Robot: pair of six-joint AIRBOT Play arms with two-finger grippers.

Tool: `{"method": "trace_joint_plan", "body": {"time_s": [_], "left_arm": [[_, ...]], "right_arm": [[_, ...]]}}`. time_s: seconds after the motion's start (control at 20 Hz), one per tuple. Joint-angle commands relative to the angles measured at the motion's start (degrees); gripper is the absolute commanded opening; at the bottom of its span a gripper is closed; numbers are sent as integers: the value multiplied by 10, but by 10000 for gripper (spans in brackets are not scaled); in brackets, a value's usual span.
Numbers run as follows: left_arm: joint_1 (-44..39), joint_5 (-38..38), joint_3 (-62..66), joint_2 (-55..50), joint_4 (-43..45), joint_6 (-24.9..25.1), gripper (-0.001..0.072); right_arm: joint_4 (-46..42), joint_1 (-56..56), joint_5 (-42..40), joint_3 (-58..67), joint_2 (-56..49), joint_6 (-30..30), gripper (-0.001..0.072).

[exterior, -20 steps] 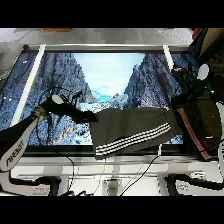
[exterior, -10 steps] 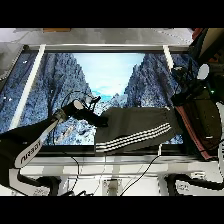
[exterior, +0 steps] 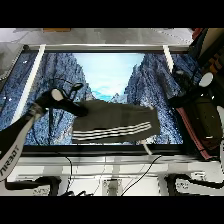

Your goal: Fold the clothes and pants, and hang the long-sleeved shirts on hangers.

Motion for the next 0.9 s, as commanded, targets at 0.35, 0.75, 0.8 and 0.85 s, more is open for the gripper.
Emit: {"method": "trace_joint_plan", "body": {"time_s": [0.35, 0.75, 0.8, 0.85], "left_arm": [[58, 0, 1, 23, 83, 8, 6], [40, 1, 1, 23, 83, 8, 6], [40, 1, 1, 23, 83, 8, 6], [40, 1, 1, 23, 82, 8, 6]], "right_arm": [[267, 61, -199, -227, -60, 39, 706], [299, 137, -251, -175, -92, 38, 677], [299, 145, -256, -168, -92, 38, 598], [300, 154, -264, -165, -92, 43, 489]]}}
